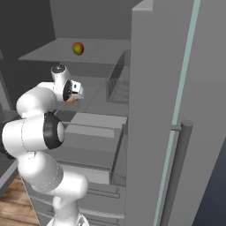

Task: Retrieve the mango and peach from the fridge and place them into the bowl on the dining table.

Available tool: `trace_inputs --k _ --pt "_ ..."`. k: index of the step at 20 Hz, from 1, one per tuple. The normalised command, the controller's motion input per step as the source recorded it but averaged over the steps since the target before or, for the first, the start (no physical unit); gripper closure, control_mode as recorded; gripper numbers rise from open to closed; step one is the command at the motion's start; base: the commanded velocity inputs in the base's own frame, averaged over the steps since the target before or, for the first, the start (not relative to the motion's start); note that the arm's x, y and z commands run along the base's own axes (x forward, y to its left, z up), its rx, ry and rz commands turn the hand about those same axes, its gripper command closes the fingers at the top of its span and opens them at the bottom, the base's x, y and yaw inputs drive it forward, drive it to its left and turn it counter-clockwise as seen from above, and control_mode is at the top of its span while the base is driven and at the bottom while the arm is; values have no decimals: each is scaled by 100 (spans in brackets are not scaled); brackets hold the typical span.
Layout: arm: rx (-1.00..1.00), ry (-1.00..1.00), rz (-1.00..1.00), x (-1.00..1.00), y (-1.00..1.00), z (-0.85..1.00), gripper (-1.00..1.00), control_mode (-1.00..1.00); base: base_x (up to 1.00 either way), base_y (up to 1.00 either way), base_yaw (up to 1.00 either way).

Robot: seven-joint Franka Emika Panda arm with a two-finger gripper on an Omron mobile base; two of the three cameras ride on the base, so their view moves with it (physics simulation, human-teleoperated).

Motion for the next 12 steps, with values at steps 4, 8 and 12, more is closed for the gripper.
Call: trace_inputs --k 4,8,12 --pt "0 -1 0 -4 0 0 100 -100 0 0 0" --pt "0 0 0 -66 -16 -6 100 -100 0 0 0" --pt "0 -7 0 -100 -50 5 100 -100 0 0 0"
